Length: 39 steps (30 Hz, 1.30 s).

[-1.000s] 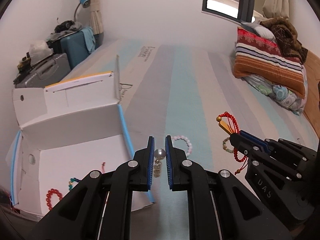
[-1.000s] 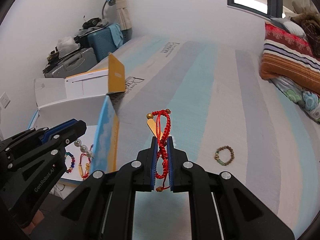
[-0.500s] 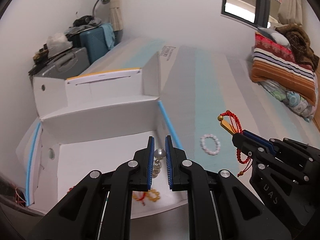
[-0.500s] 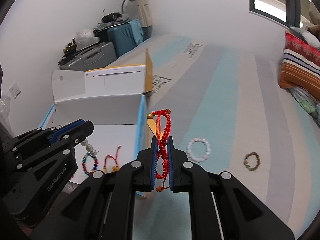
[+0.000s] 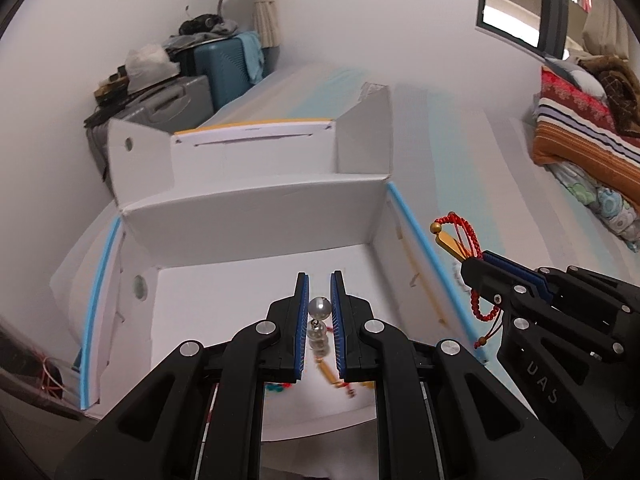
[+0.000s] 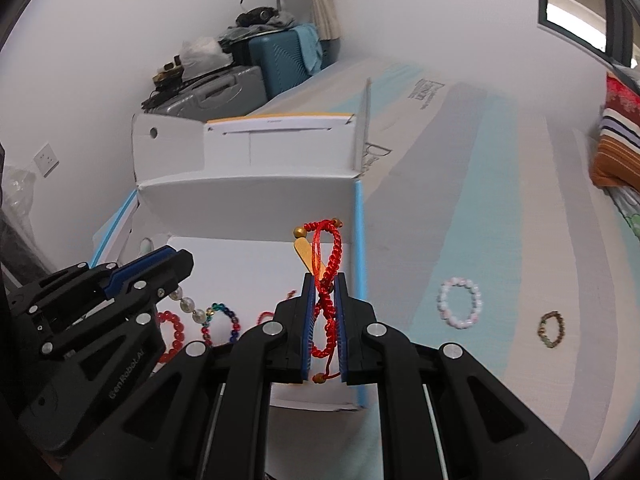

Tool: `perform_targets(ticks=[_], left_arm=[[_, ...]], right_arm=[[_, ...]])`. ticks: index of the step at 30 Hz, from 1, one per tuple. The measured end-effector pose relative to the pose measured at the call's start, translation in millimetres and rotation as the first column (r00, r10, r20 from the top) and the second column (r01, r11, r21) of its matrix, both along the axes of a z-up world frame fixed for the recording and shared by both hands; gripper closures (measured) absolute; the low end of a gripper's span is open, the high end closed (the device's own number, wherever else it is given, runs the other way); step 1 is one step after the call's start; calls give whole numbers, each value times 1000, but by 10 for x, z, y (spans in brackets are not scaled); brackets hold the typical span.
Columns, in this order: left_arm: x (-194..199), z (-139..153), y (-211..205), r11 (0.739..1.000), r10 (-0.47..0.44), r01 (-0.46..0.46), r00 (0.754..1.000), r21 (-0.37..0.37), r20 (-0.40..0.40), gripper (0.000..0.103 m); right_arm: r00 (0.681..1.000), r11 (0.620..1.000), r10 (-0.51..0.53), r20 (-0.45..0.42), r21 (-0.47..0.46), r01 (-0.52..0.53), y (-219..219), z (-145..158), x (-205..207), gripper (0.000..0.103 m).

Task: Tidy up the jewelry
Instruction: 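Carry the pearl strand and red cord bracelet over the open white box, then open left tool dropping pearl strand while right tool releases red cord bracelet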

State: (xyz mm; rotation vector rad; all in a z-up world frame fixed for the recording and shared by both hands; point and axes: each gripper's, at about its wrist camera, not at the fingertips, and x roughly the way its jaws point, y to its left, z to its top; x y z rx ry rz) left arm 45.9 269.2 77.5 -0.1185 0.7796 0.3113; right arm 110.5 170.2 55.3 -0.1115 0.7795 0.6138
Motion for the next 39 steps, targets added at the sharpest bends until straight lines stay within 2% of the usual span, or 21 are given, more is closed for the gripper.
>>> perform_targets(ticks=[10, 21, 30, 31, 33, 35, 37, 39], left_arm=[[-166, -185, 496, 996, 88, -89, 994, -5, -66, 92], [-118, -727, 958, 988, 139, -150, 969, -40, -206, 92], [-156, -826, 1052, 983, 162, -177, 960, -47, -230, 90], [-172, -805, 1051, 983, 165, -179, 961, -46, -224, 90], [-193, -764, 1045, 982, 170, -184, 962, -43, -214, 89], [-224, -708, 1015, 983, 170, -181, 966, -42, -193, 80], [-230, -658, 981, 982, 174, -183, 969, -36, -175, 67], [-244, -606, 920, 983, 175, -182, 972, -28, -158, 60]], right_arm=[[996, 998, 37, -81, -57, -42, 496, -274, 13, 92], [984, 987, 22, -177, -151, -50, 812, -714, 113, 95], [984, 989, 23, -177, -140, -48, 837, -710, 95, 91], [985, 990, 24, -169, -134, -47, 825, -681, 81, 89], [988, 992, 21, -154, -116, -39, 780, -604, 70, 74], [991, 995, 8, -133, -97, -21, 713, -513, 63, 67], [993, 997, -2, -117, -79, -8, 621, -434, 61, 62], [995, 998, -16, -103, -69, 9, 540, -367, 63, 55]])
